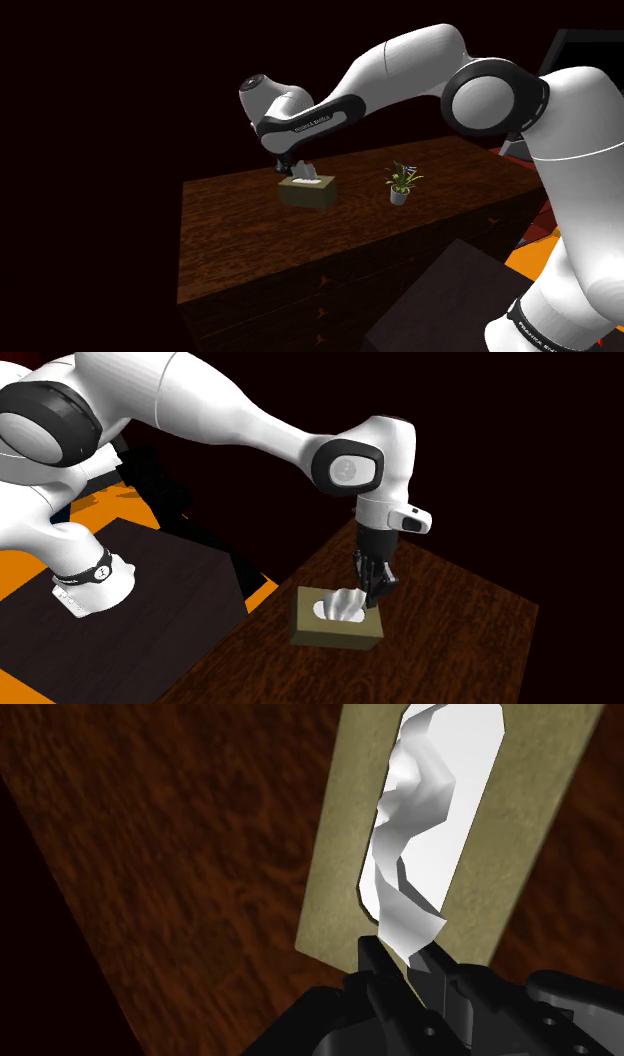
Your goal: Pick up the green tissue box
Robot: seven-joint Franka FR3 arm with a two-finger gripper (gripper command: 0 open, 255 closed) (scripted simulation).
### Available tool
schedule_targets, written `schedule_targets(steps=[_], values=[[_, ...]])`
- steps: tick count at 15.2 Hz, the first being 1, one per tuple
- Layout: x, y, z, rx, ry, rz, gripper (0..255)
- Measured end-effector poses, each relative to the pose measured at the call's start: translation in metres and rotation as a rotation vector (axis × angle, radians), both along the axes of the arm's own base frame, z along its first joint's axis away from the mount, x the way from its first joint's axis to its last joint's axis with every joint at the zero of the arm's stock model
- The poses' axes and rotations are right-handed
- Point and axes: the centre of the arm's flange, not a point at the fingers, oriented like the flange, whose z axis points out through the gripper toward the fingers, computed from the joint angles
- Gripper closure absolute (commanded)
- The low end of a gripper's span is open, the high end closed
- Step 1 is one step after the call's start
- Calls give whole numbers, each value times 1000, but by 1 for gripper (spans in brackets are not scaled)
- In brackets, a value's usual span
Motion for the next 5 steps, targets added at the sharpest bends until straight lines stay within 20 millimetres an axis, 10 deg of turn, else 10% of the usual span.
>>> schedule_targets(steps=[5], values=[[-1, 0, 24, 0, 0, 0, 255]])
